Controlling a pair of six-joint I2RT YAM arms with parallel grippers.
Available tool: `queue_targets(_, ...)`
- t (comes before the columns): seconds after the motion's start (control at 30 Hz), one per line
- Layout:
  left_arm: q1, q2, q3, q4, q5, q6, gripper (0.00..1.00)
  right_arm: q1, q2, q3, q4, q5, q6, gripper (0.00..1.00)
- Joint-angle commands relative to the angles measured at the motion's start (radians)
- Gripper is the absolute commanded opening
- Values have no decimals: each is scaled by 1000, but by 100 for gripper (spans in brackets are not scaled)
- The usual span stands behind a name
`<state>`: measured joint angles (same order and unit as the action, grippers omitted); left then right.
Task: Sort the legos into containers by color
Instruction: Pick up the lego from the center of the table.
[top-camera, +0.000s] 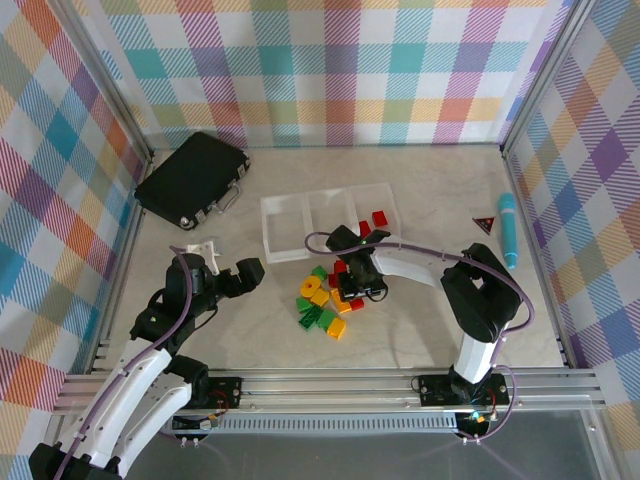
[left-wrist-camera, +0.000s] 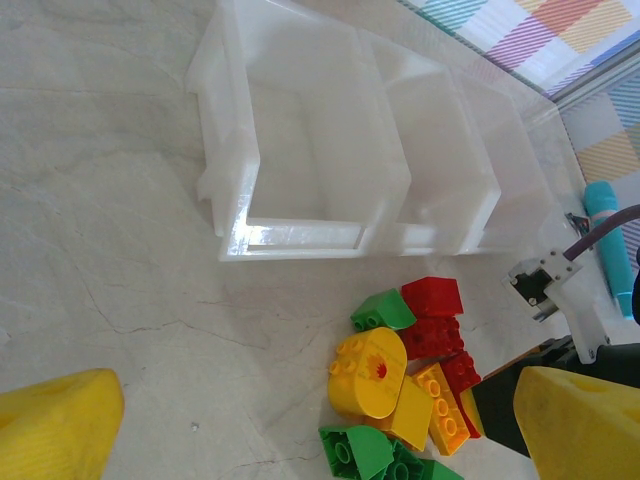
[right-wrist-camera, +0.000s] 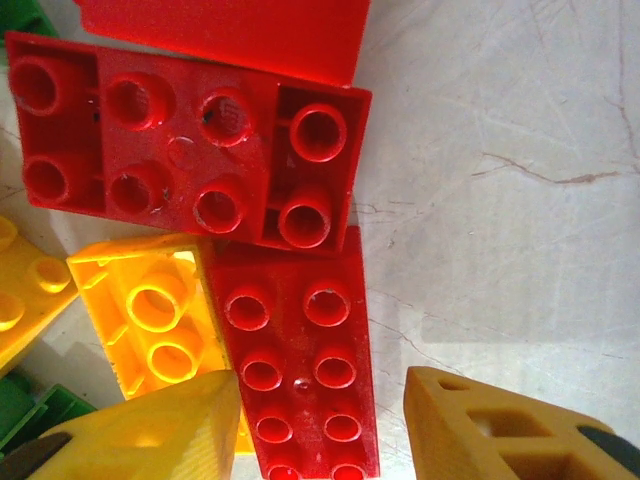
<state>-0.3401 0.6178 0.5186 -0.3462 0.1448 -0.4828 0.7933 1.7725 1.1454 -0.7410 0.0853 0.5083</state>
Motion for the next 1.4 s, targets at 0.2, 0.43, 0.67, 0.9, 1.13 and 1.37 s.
queue_targets(0.2, -13, -10, -9, -12, -2, -5, 100, -20, 6, -42, 4, 8, -10, 43)
queue_targets(0.43, -14, -4, -11, -5, -1, -7, 100, -31, 11, -41, -14, 41, -16, 43)
queue_targets(0.67, -14, -1, -10, 1, 4, -12, 100, -31, 73, -22, -4, 57, -25, 45)
queue_targets(0.9, -14, -2, 1, -11, -2, -4, 100, -31, 32, -6, -41, 106, -33, 32)
queue_targets(1.13, -16, 15, -15, 57, 22, -18, 100, -64, -113, 103, -118, 162, -131, 28)
queue_targets(1.37, -33, 95, 4, 115, 39, -31, 100, -237, -80, 301, -115, 120, -275, 26)
